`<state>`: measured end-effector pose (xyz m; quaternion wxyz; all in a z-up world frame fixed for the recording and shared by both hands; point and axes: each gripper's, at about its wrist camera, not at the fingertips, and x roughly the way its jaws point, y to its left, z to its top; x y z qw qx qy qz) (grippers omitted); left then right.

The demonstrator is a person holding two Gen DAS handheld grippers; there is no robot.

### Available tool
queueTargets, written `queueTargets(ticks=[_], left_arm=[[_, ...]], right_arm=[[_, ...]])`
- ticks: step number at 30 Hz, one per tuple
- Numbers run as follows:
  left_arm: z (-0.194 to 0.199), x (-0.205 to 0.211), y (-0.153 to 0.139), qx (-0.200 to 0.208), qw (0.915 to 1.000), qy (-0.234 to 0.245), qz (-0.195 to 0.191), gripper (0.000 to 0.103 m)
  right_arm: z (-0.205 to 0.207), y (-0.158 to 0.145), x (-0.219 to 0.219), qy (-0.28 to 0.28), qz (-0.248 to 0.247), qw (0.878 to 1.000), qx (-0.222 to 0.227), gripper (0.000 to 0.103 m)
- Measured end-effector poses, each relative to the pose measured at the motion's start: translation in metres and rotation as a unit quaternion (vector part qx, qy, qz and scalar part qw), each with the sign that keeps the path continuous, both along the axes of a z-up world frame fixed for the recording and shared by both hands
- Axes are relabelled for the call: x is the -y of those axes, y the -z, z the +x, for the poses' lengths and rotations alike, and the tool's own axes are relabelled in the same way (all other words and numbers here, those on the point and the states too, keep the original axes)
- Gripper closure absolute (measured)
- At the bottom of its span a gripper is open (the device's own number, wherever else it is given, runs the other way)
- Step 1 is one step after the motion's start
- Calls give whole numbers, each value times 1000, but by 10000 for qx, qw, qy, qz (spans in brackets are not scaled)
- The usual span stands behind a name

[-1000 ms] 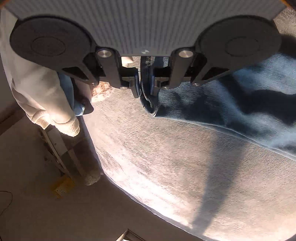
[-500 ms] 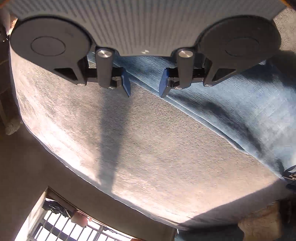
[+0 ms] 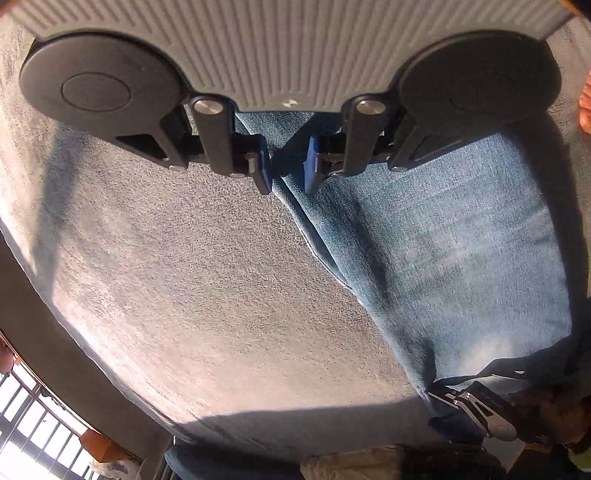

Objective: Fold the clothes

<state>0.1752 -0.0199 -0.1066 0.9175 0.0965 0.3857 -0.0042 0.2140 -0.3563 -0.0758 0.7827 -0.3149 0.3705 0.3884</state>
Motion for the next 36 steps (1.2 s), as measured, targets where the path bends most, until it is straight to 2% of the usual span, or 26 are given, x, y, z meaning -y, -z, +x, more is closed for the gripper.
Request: queueTargets(ticks=[10, 14, 16, 21, 23, 28, 33, 36], left_arm=[[-1, 0, 1, 41, 10000, 10, 23, 22], [-1, 2, 1, 70, 10000, 14, 59, 22], [-2, 2, 1, 78, 9999, 16, 61, 22], [-3, 2, 1, 87, 9999, 21, 48, 22], [-3, 2, 1, 85, 10000, 22, 45, 22], [-3, 2, 1, 86, 9999, 25, 65, 22], [-3, 3, 2, 90, 9999, 31, 100, 22], [-3, 3, 2, 89, 9999, 32, 111, 21]], right_arm=[[-7, 25, -17, -222, -399, 9988, 156, 89], [-15, 27, -24, -281, -558, 9976, 305, 103], [-22, 28, -28, -327, -690, 9958, 497, 103], [-19, 22, -27, -125, -637, 9968, 455, 102], [-16, 19, -24, -83, -578, 9974, 432, 96], [-3, 11, -25, -371, -200, 9991, 33, 79], [22, 16, -30, -591, -40, 9968, -540, 78], [36, 20, -26, -398, 165, 9938, -1025, 78]])
